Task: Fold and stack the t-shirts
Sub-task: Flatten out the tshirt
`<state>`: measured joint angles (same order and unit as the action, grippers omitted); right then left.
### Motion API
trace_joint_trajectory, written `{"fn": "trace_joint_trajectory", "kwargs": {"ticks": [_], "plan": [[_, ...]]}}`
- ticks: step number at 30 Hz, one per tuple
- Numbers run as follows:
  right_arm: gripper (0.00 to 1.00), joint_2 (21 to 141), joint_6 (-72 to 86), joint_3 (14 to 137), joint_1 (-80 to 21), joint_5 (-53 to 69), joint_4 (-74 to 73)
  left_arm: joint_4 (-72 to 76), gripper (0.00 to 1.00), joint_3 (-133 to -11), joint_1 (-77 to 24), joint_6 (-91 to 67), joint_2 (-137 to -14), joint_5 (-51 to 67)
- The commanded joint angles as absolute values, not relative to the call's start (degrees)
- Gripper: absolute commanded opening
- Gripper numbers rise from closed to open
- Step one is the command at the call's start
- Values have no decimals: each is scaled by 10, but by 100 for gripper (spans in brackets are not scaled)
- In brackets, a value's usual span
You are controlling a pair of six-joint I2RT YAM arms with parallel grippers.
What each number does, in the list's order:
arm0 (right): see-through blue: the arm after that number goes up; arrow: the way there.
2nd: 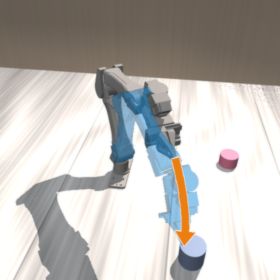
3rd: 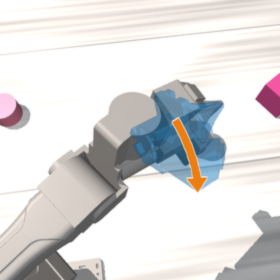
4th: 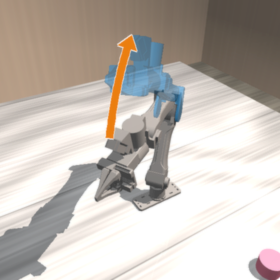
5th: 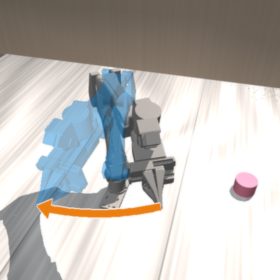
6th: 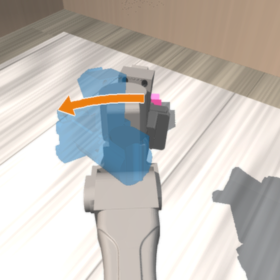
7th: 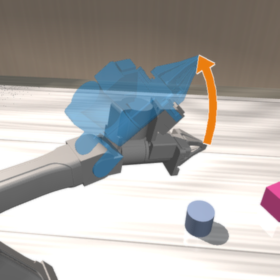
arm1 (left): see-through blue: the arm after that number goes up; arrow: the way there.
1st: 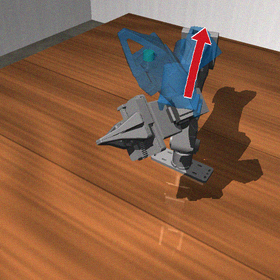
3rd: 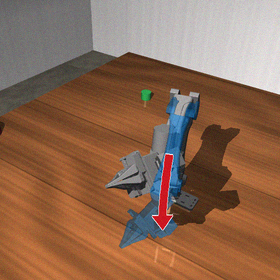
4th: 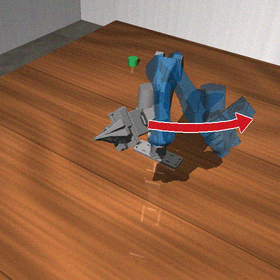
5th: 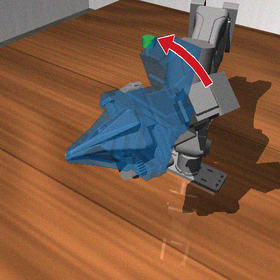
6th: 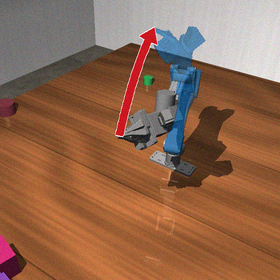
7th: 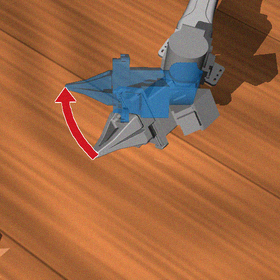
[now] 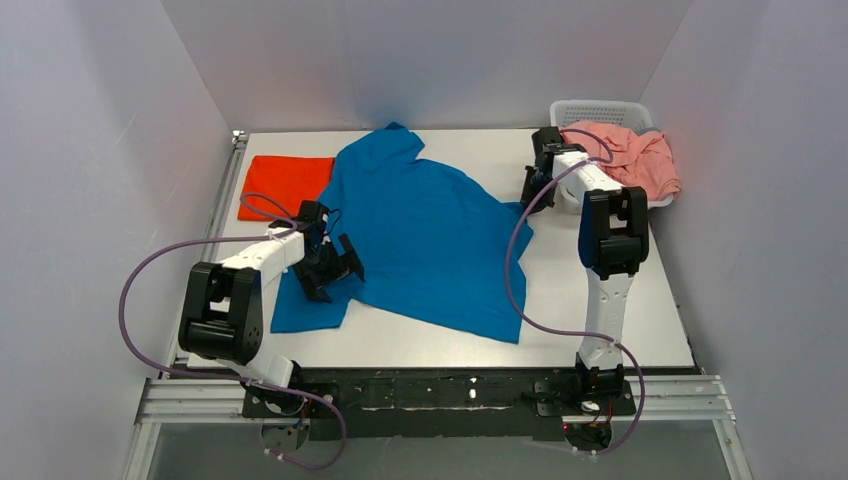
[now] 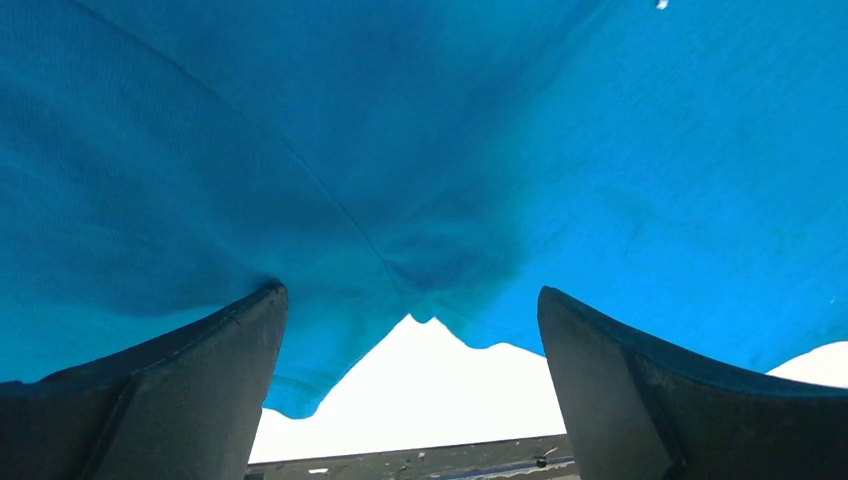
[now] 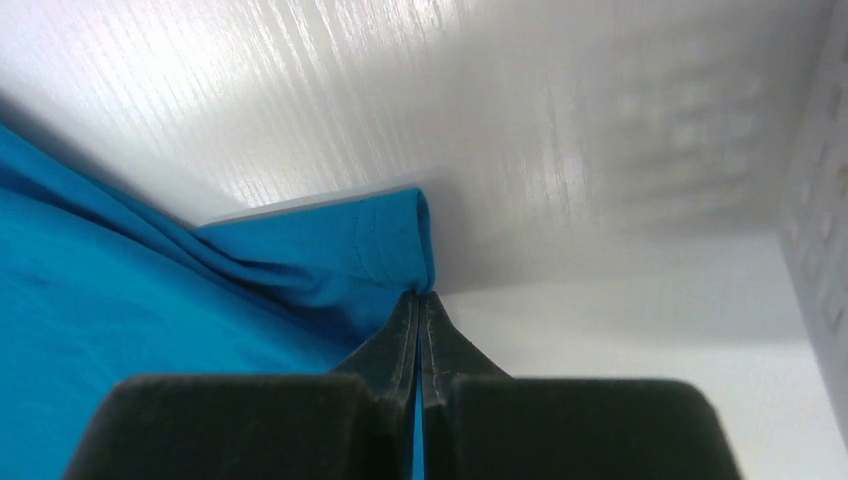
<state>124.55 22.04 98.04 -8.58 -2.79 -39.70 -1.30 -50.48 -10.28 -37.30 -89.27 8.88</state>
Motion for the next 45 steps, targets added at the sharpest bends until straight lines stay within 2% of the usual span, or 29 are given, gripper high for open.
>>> {"fn": "trace_joint_trajectory", "kwargs": {"ticks": [1, 14, 17, 18, 21, 27, 31, 33, 37, 45], "plan": [[1, 1255, 187, 1038, -82, -43, -419, -126, 98, -475, -104, -360, -886, 57], [1, 1169, 120, 1022, -83, -313, -397, -115, 98, -425, -104, -390, -847, 94], [2, 1172, 101, 1021, -83, -323, -387, -114, 98, -421, -105, -392, -849, 104], [16, 1176, 96, 1025, -85, -318, -386, -114, 98, -421, -105, -393, -849, 110], [39, 1182, 85, 1038, -90, -295, -394, -114, 98, -419, -105, -394, -836, 126], [56, 1149, 78, 1038, -116, -224, -397, -116, 98, -432, -107, -401, -778, 163], [74, 1111, 90, 1027, -139, -161, -393, -142, 98, -470, -108, -394, -741, 156], [79, 1093, 102, 1014, -147, -118, -391, -157, 98, -498, -107, -385, -733, 134], [83, 1057, 128, 983, -178, -59, -397, -168, 98, -556, -106, -380, -757, 78], [85, 1008, 220, 851, -275, 18, -378, -139, 98, -650, -92, -364, -934, 87]]}}
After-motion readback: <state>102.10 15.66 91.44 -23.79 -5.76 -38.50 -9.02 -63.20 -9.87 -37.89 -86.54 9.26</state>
